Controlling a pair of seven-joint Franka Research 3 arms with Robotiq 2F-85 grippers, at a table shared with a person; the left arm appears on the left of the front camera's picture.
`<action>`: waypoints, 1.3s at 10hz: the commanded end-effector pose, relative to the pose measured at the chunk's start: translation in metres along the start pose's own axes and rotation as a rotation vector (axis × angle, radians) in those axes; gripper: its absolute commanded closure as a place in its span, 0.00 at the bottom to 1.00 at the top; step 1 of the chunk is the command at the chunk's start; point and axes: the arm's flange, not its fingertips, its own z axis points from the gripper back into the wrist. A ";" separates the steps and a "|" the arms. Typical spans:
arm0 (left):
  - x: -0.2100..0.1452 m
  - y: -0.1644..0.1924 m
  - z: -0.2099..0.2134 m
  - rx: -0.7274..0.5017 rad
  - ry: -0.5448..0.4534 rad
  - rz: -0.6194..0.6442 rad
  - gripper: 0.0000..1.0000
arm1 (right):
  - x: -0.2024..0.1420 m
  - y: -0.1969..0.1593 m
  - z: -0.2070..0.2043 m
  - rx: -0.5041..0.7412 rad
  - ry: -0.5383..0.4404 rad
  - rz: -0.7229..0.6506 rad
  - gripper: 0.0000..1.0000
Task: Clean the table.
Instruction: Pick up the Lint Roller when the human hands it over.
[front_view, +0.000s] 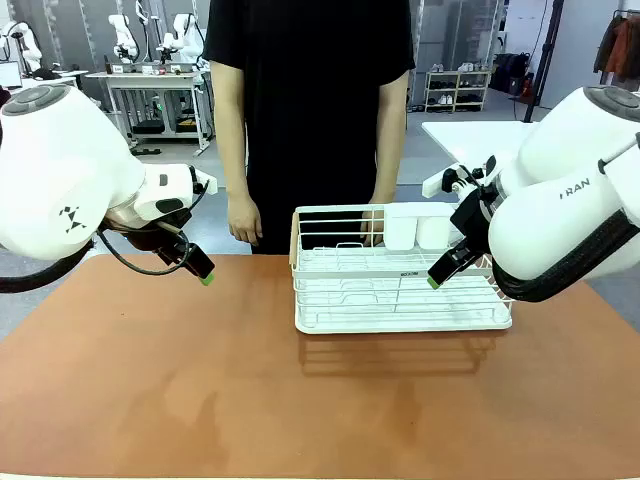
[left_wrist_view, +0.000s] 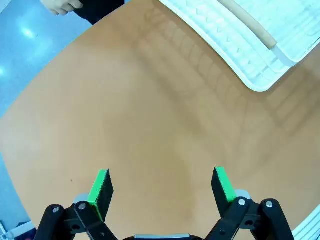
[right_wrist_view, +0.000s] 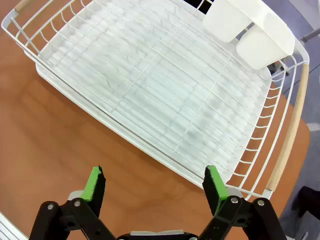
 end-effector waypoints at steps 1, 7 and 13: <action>0.000 0.000 0.000 0.000 0.000 0.000 0.00 | 0.000 0.000 0.000 0.000 0.000 0.000 0.00; 0.000 0.000 0.000 0.000 0.000 0.000 0.00 | 0.000 0.000 0.000 0.000 0.000 0.000 0.00; 0.022 0.031 0.087 -0.467 0.037 0.140 0.00 | 0.028 -0.045 0.093 0.361 0.022 -0.147 0.00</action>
